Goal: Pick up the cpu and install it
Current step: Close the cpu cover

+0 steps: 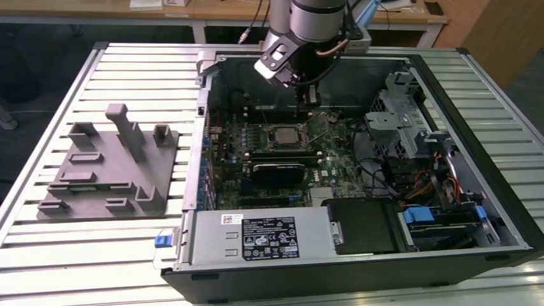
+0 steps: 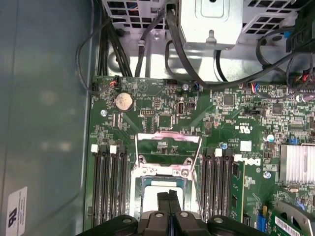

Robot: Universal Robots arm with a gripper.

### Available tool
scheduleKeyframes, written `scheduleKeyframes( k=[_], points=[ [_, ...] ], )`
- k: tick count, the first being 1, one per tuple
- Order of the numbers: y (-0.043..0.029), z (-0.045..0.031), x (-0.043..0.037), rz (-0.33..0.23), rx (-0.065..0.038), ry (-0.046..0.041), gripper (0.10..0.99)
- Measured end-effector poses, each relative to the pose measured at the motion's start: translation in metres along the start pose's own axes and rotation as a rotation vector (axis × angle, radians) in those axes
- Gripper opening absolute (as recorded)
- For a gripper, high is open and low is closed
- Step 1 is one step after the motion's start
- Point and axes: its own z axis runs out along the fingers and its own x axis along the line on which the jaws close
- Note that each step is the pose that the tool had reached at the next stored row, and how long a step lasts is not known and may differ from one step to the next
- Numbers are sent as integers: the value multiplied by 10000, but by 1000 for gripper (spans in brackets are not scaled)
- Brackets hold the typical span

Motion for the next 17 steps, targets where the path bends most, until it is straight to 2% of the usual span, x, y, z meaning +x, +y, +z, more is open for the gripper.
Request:
scheduleKeyframes(
  k=[7,17],
  points=[
    [102,3,-3,0,0,0,106],
    [371,10,-9,-1,1,1,106]
  ],
)
